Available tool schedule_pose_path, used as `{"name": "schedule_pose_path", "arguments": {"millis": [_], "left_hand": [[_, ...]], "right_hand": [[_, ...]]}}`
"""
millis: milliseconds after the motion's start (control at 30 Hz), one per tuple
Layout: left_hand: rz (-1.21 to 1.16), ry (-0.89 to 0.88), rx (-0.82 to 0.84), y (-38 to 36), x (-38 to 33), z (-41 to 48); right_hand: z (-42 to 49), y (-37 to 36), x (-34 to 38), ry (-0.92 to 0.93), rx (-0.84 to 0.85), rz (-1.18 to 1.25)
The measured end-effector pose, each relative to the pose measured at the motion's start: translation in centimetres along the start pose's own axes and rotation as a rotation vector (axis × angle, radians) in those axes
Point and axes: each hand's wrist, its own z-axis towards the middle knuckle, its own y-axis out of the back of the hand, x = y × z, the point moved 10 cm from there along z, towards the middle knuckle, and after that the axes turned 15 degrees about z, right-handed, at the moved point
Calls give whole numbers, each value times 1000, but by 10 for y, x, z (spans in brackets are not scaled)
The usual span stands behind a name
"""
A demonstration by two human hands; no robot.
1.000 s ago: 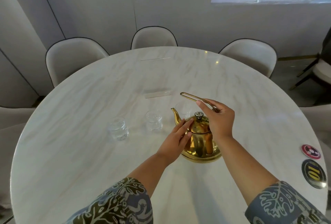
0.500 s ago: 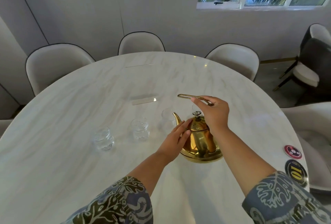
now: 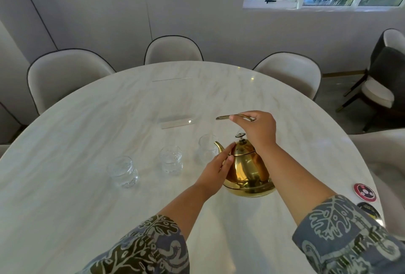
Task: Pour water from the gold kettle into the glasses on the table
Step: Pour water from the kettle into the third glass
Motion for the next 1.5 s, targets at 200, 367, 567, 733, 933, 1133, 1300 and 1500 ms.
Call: {"name": "schedule_pose_path", "arguments": {"millis": [200, 367, 567, 733, 933, 1133, 1300, 1500], "left_hand": [[-37, 13, -2, 0, 4, 1], [-53, 18, -8, 2, 4, 2], [-71, 28, -6, 3, 3, 5], [-82, 40, -11, 5, 2, 6], [-83, 48, -16, 4, 1, 8], [-104, 53, -21, 3, 2, 9], [-102, 51, -26, 3, 1, 9], [-118, 57, -33, 3, -1, 10]], "right_hand": [[5, -9, -1, -23, 29, -53], [7, -14, 4, -29, 51, -79], [10, -19, 6, -35, 67, -103], [14, -22, 6, -44, 87, -111], [17, -25, 5, -49, 90, -117], [19, -28, 5, -54, 109, -137], [20, -30, 6, -62, 121, -147], [20, -33, 12, -62, 137, -160]]}}
